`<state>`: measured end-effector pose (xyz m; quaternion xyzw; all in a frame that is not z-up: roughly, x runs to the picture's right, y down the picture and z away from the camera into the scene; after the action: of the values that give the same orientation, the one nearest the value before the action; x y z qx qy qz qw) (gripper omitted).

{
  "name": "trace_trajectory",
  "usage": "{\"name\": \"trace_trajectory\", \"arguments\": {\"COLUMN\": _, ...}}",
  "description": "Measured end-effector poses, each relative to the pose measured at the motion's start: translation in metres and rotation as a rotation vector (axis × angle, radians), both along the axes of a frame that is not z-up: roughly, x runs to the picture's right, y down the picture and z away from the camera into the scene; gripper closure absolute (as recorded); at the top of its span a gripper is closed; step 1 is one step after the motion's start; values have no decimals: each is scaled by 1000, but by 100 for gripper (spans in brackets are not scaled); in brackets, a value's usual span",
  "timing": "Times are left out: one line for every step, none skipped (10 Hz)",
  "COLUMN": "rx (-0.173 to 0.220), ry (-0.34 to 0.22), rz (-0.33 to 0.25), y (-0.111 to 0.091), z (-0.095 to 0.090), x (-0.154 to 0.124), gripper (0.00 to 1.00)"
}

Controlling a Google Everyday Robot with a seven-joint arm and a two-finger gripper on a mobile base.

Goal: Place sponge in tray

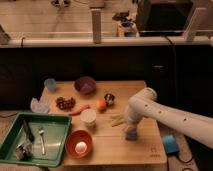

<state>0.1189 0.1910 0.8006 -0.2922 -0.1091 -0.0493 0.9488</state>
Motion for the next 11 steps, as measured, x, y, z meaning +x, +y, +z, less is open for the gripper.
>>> {"name": "trace_trajectory", "arguments": {"rx": 1, "ry": 2, "rz": 3, "y": -1, "z": 0, "x": 0, "gripper": 54}}
{"name": "trace_trajectory", "arguments": {"rx": 5, "ry": 3, "rz": 9, "y": -3, "z": 0, "x": -2, "gripper": 52}}
{"name": "trace_trajectory", "arguments": {"rx": 4, "ry": 8, "rz": 14, "y": -3, "z": 0, "x": -1, "gripper": 48}}
{"name": "trace_trajectory", "arguments": {"rx": -18, "ry": 38, "rz": 13, "y": -1, "z": 0, "x": 2, "gripper": 38}}
{"name": "trace_trajectory", "arguments": {"rx": -40, "ry": 65, "rz": 19, "y": 3, "z": 1, "x": 4, "gripper": 28}}
{"name": "trace_trajectory", "arguments": {"rx": -59, "ry": 96, "rz": 27, "y": 9, "z": -2, "x": 15, "gripper": 21}}
{"name": "trace_trajectory", "arguments": {"rx": -75, "ry": 120, "rz": 35, "y": 15, "z": -5, "x": 25, "gripper": 20}}
{"name": "trace_trajectory", "arguments": {"rx": -86, "ry": 141, "rz": 36, "y": 20, "z": -9, "x": 35, "gripper": 20}}
{"name": "trace_trajectory", "arguments": {"rx": -90, "ry": 148, "rz": 34, "y": 23, "z": -11, "x": 38, "gripper": 20}}
{"name": "trace_trajectory", "arguments": {"rx": -98, "ry": 151, "rz": 31, "y": 27, "z": -12, "x": 39, "gripper": 20}}
{"name": "trace_trajectory", "arguments": {"rx": -108, "ry": 149, "rz": 35, "y": 31, "z": -10, "x": 39, "gripper": 20}}
